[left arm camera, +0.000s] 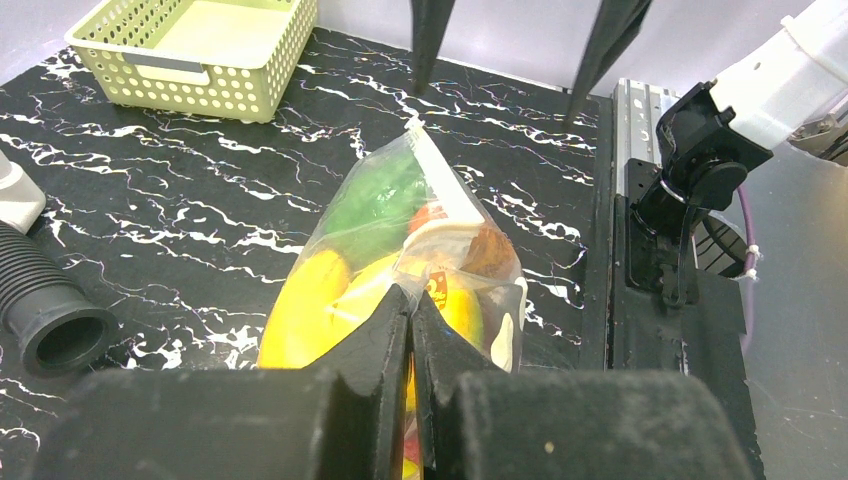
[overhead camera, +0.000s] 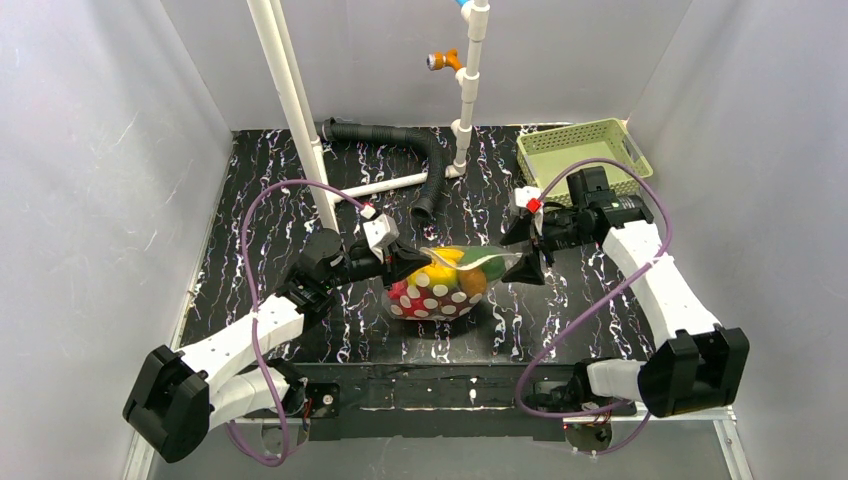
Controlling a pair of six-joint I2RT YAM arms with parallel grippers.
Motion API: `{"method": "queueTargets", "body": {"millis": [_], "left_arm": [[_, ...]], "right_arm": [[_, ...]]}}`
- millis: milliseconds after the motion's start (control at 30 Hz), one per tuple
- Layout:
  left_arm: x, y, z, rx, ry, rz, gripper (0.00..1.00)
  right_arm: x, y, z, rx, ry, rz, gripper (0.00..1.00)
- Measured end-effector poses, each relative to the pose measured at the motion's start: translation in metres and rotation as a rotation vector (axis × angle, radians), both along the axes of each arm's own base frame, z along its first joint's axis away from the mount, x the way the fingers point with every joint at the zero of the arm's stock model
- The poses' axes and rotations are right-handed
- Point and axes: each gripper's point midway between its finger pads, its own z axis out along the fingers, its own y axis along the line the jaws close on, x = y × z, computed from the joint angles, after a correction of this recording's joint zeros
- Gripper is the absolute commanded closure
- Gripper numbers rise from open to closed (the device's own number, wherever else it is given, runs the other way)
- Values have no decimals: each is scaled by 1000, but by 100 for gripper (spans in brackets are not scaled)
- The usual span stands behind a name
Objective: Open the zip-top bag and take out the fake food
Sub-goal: Pick up the zipper food storage bag at the center of the board.
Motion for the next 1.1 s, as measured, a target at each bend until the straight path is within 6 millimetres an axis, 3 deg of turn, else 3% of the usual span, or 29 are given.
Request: {"method": "queueTargets", "body": {"millis": [267,600,833,1000,1100], "left_arm": [[0,2,3,-6,-8,6,100],[0,3,3,-6,-7,8,100],[1,4,3,-7,-4,12,100],[1,4,3,-7,-4,12,100],[1,4,3,-6,-4,13,100]], "right_arm": [[44,-17,-30,-21,59,-68,20],[56,-25,-42,-71,3,-69,29],[68,-19,-59,-111,9,-30,61],[66,-13,-61,-123,-7,-3,98],[65,-11,-61,-128,-1,-2,99]]}}
